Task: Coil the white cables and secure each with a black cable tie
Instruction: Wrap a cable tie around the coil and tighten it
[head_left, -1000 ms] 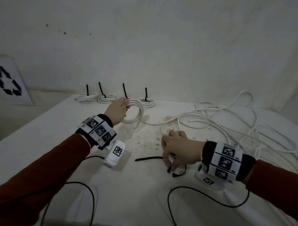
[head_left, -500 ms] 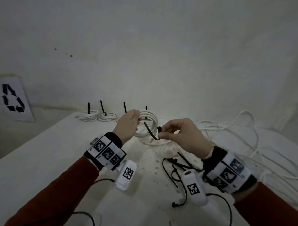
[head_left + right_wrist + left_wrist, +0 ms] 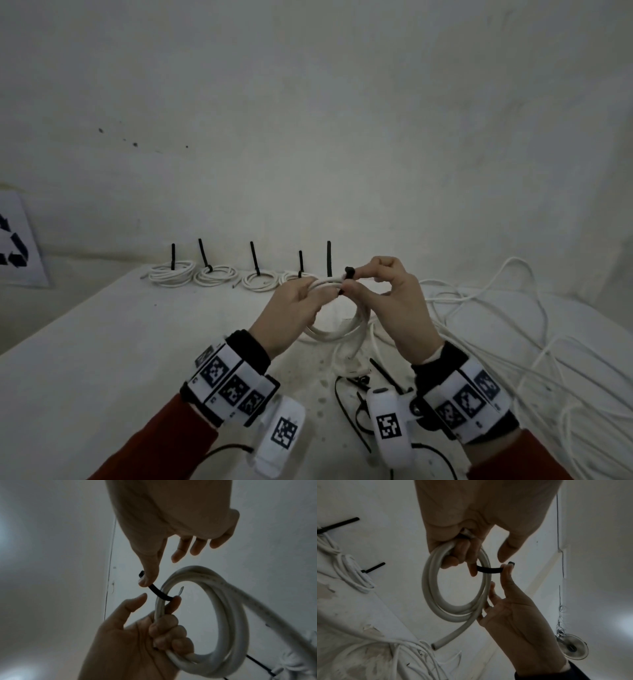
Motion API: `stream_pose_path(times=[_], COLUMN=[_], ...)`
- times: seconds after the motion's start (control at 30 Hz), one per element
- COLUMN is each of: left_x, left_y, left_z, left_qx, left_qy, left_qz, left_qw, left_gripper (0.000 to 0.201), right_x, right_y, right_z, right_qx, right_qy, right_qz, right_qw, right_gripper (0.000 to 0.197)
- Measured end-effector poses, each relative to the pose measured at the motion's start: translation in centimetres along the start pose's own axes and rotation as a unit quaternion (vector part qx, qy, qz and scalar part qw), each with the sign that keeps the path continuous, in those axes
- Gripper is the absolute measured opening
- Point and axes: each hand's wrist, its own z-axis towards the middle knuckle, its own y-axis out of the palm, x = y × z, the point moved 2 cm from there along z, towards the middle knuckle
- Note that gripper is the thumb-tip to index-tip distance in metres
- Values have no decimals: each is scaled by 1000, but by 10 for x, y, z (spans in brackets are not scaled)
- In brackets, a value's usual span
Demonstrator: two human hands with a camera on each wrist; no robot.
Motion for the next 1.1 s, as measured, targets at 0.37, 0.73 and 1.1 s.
stream_pose_path(times=[0.37, 0.73, 1.1], left_x=[-5, -16, -13], left_y=[20, 22, 18], left_z=[18, 17, 18], left_qx=[-10, -78, -81], left_qy=[-45, -109, -118], left_qz=[-81, -185, -214], left_qw=[996, 974, 966], left_gripper=[23, 32, 35], right_x=[15, 23, 17], right_y=[-12, -18, -13], right_z=[27, 29, 23], right_qx=[-4, 20, 31], right_qy=[159, 58, -34], right_qz=[214, 138, -15], right_qw=[964, 988, 999], right_gripper=[22, 21, 12])
